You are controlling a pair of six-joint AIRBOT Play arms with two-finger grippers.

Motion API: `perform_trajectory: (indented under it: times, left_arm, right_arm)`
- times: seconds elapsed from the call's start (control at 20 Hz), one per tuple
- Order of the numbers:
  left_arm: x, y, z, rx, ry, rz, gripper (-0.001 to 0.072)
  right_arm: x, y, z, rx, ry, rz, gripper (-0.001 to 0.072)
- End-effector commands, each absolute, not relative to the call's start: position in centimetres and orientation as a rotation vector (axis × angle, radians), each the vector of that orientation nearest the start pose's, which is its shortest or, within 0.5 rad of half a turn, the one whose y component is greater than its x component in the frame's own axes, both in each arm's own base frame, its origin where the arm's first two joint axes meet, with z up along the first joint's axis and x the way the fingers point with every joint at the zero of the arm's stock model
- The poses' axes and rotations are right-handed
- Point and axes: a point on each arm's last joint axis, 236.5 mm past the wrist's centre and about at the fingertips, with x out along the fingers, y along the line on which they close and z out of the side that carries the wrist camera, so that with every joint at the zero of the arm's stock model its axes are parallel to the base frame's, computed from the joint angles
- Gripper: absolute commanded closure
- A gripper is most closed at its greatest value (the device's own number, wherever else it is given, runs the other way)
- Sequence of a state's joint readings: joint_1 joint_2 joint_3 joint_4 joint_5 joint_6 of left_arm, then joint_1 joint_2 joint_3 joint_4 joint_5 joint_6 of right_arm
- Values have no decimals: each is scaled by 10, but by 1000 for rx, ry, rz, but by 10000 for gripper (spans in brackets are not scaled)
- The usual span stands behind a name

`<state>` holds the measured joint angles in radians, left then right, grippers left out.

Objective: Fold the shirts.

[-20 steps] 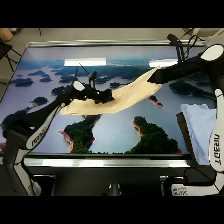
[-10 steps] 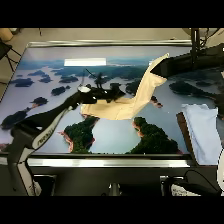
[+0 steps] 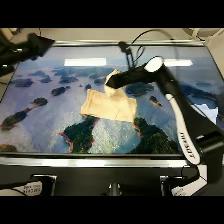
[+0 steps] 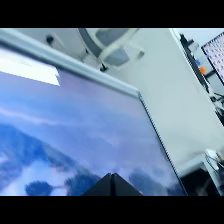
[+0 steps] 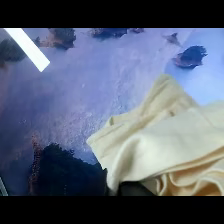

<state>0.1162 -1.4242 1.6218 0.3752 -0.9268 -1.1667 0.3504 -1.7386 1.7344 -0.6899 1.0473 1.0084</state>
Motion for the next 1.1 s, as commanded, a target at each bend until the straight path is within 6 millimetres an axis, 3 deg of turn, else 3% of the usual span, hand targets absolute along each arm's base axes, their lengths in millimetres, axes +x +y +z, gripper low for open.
perform_trajectory:
  times: [0.0,0.05,0.1,0.15,0.2,0.3,0.4,0.6,0.65,0.7,0.75,0.8,0.95,1.05]
  left_arm:
    - [473,-86,331,-576,363,-618,684]
    - [464,-91,335,-555,365,-632,684]
    - [459,-96,338,-543,369,-647,684]
    - [456,-101,339,-536,370,-657,684]
    - [455,-103,339,-519,364,-663,684]
    - [456,-101,339,-519,363,-658,684]
    - [458,-96,337,-512,365,-645,684]
    - [460,-89,328,-476,384,-613,684]
    - [460,-90,328,-476,384,-613,684]
    - [460,-90,328,-476,385,-614,684]
    - [459,-91,327,-475,389,-617,684]
    - [459,-91,327,-477,391,-618,684]
    - [458,-95,327,-478,394,-626,684]
    - [457,-101,327,-474,397,-640,684]
  right_arm:
    - [455,405,32,226,915,1049,689]
    - [450,416,17,270,947,1058,682]
    - [448,426,5,324,972,1061,482]
    - [448,429,0,367,986,1064,156]
    - [447,429,-1,374,989,1078,37]
    - [442,406,6,327,1019,1120,36]
    - [443,350,7,201,1089,1094,36]
    - [455,163,-5,-29,1324,742,37]
    - [450,116,-15,-52,1411,626,57]
    - [443,86,-27,-27,1483,523,157]
    - [436,75,-41,37,1526,477,163]
    - [430,85,-52,114,1534,497,163]
    - [424,142,-75,328,1471,615,137]
    - [422,164,-87,439,1459,628,136]
